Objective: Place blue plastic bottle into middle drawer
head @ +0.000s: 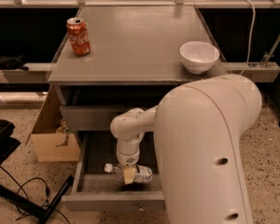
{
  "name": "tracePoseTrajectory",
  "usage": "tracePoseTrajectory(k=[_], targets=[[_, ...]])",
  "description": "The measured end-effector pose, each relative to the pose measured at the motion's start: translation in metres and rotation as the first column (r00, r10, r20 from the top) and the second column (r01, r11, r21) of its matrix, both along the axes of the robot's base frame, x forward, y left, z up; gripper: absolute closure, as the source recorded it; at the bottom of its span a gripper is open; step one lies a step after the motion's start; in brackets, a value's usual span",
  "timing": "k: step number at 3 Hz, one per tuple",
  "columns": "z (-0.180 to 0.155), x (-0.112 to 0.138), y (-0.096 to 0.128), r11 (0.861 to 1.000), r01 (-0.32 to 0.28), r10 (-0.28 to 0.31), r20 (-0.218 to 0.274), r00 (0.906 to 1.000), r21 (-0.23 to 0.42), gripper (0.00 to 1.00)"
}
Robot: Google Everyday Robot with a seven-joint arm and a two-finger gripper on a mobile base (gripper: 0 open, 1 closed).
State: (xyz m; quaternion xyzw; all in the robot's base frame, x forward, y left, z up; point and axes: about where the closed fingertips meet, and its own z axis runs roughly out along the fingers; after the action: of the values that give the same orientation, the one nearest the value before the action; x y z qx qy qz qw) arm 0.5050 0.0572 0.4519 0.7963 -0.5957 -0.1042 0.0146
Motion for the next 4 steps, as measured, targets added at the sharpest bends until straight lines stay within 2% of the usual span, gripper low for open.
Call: tracePoseTrajectory(k=[1,2,3,4], targets=[[-0.029,0.012,-0.014,0.997,-0.004,0.004,0.008,1.0,-0.08,0.32],[-0.063,0.026,-0.055,0.987,0.005,0.001,0.042,0.9991,-0.158,0.56],[-0.068,0.029,-0.062,0.985,0.004,0.004,0.048,0.9988,-0.171,0.58],[-0.068,0.029,-0.062,0.985,0.004,0.004,0.048,0.9988,-0.171,0.35]])
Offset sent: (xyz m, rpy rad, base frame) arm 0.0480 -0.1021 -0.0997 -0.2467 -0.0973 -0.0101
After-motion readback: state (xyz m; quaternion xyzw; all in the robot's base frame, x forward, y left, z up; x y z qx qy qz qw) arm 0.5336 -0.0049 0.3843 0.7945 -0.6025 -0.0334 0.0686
